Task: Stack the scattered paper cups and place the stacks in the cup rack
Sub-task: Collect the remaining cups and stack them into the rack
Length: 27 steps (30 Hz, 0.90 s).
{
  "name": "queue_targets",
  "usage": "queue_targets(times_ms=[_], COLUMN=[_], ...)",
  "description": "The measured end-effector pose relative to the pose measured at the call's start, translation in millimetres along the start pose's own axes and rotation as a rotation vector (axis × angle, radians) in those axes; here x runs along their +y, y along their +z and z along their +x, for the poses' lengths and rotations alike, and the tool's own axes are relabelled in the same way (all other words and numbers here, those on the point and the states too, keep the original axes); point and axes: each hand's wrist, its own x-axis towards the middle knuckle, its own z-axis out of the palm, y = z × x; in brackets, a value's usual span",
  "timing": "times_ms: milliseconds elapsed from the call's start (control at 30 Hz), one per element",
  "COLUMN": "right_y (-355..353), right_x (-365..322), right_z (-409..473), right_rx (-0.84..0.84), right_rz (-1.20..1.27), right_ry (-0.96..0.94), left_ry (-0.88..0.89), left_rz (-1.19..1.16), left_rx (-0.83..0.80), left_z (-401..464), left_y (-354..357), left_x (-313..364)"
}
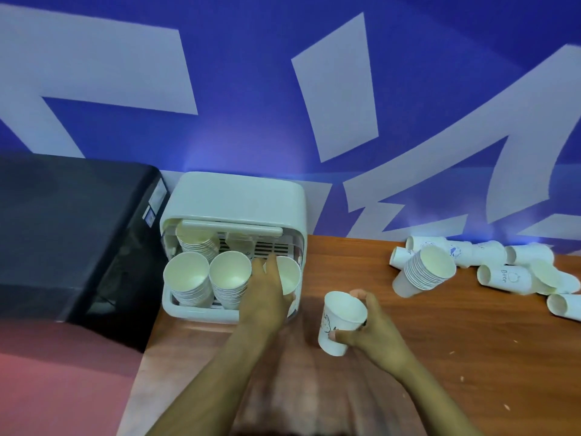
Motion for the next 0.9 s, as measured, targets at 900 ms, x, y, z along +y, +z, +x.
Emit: queue_targets(times_ms=[900], right_y=[0], right_x=[14], right_z=[19], right_rx=[0.043], right_rz=[-0.070], right_ry=[-0.066], left_ry=[-0.077], left_rz=[0.003], left_rx=[-0.241], left_z=[28], left_y=[23], left_x=[-10])
